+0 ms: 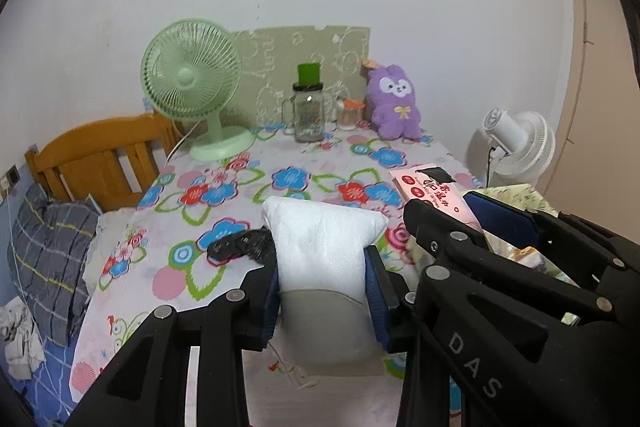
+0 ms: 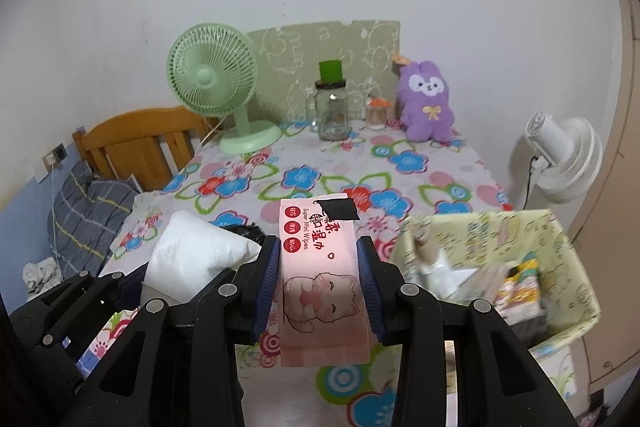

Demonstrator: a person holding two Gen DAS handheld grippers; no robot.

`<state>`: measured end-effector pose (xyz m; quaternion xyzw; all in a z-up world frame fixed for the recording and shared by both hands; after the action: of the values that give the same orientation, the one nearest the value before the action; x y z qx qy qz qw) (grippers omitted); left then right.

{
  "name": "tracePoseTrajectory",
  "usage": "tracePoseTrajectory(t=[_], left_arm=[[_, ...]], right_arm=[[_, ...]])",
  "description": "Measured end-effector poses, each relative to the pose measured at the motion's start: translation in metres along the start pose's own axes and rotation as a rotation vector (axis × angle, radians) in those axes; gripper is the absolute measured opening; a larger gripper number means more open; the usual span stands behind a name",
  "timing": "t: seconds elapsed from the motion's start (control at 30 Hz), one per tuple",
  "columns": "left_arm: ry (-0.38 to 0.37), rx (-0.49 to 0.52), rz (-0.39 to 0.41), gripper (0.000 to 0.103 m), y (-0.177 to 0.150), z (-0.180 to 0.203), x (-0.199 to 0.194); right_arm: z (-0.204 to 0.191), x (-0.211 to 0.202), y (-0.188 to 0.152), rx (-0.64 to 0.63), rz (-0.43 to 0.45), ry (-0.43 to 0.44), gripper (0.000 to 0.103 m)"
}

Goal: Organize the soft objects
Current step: 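Lift the white cloth and pink pack with both tools and carry them toward the yellow box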

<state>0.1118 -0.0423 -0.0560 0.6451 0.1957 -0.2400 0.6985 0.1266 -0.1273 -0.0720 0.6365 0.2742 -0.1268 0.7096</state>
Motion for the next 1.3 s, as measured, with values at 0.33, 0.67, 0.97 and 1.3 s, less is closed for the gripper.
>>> tracePoseTrajectory(t=[0.33, 0.67, 0.97, 1.3], left_arm=[[-0.055, 0.038, 0.057, 0.039, 0.017, 0.037, -0.017], [-0.110, 0.066, 0.058, 0.039, 0.020, 0.079, -0.007], [-0.156, 0.086, 0.034, 0.039, 0.017, 0.116, 0.011], [-0.198, 0.094, -0.009, 0.041, 0.006, 0.150, 0.039]], right_arm=[[0.032, -0.033, 0.012, 0.012, 0.047, -0.051, 0.042], [0.073, -0.039, 0.011, 0.020, 0.052, -0.105, 0.042], [0.115, -0.032, 0.004, 0.038, 0.039, -0.150, 0.042], [0.155, -0.014, -0.012, 0.050, 0.000, -0.186, 0.042]])
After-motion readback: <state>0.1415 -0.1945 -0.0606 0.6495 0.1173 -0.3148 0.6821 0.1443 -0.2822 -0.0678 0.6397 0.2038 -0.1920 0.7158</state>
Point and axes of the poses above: each gripper's, at about its wrist camera, not at the fingertips, and x roughly the way its jaws point, z to its right, y to its top, the point moved 6 cm from there along x, roughly the way its jaws point, and after that the axes turned 7 degrees about -x, right-handed, at the moved point
